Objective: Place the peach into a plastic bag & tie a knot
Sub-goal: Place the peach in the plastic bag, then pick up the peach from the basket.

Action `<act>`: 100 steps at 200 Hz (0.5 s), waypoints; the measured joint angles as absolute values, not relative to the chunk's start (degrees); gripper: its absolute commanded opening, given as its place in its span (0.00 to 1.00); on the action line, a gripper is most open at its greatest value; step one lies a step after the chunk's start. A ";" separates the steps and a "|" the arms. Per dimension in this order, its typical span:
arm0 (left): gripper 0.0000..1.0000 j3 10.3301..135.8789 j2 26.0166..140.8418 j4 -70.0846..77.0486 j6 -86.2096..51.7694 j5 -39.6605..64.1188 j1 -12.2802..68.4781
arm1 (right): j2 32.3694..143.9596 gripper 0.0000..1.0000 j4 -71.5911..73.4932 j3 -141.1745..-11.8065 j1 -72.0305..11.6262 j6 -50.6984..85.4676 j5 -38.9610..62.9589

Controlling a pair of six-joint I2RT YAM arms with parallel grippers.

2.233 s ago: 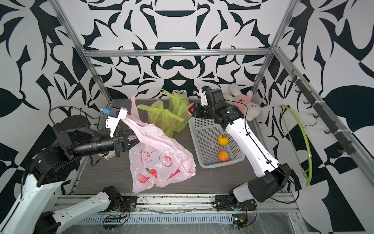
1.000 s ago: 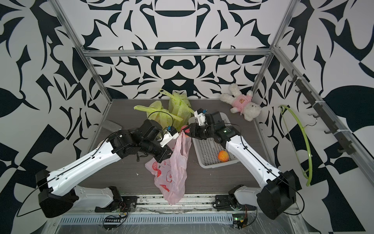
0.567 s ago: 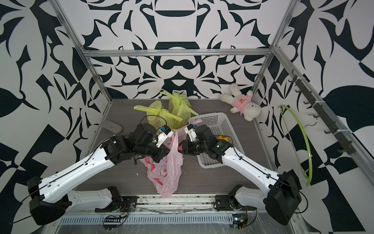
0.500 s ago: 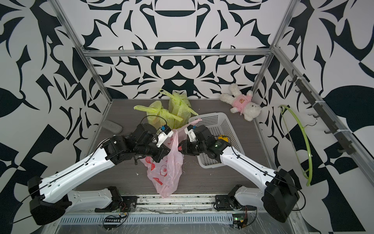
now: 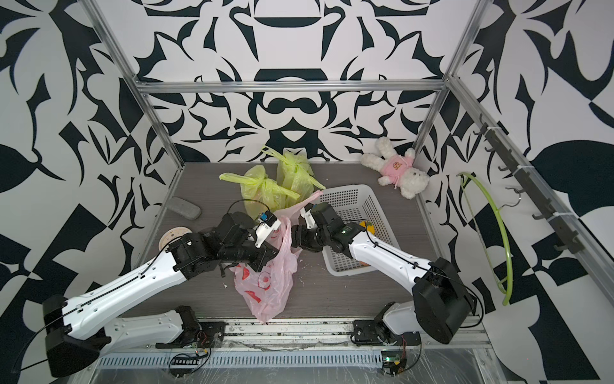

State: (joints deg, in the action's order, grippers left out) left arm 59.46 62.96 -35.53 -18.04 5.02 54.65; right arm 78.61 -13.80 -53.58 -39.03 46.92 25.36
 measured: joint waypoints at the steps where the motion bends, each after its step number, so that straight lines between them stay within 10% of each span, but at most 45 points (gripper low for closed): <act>1: 0.00 59.37 62.81 -35.46 -18.04 4.93 54.65 | 78.56 0.71 -13.96 -53.69 -39.03 46.81 25.30; 100: 0.00 52.84 56.25 -30.17 -20.40 2.57 54.65 | 51.16 0.99 -32.18 -57.41 -33.91 36.49 -2.98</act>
